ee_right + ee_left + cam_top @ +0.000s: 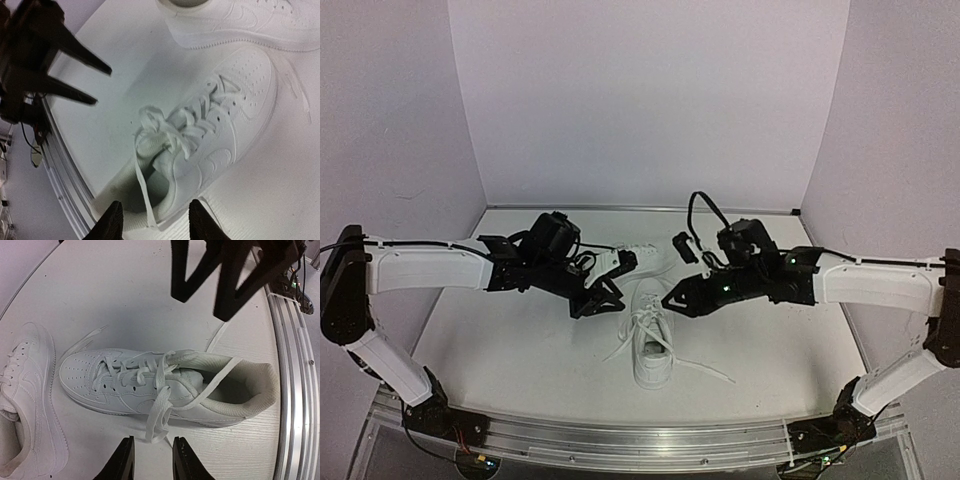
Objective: Tie the shoes
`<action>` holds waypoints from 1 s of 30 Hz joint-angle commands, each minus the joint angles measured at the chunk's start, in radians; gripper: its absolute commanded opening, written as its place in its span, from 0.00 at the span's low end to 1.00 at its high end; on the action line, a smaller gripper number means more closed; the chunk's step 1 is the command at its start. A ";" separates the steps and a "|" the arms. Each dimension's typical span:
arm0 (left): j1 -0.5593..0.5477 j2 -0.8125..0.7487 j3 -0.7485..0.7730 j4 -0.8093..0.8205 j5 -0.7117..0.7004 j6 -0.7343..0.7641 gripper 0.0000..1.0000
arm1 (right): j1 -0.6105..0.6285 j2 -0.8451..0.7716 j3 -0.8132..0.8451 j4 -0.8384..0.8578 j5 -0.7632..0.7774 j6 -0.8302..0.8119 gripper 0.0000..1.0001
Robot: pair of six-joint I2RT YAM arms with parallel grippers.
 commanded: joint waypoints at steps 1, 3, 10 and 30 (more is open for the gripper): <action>0.000 -0.052 -0.027 0.056 -0.007 0.022 0.28 | -0.029 0.110 0.148 -0.067 0.010 -0.077 0.35; -0.001 -0.062 -0.036 0.060 -0.008 0.026 0.28 | -0.043 0.148 0.192 -0.096 -0.009 -0.103 0.32; -0.004 -0.085 -0.070 0.091 -0.021 0.027 0.28 | -0.068 0.255 0.288 -0.165 -0.093 -0.166 0.26; -0.006 -0.065 -0.078 0.105 -0.035 0.022 0.28 | -0.067 0.382 0.392 -0.237 -0.198 -0.235 0.24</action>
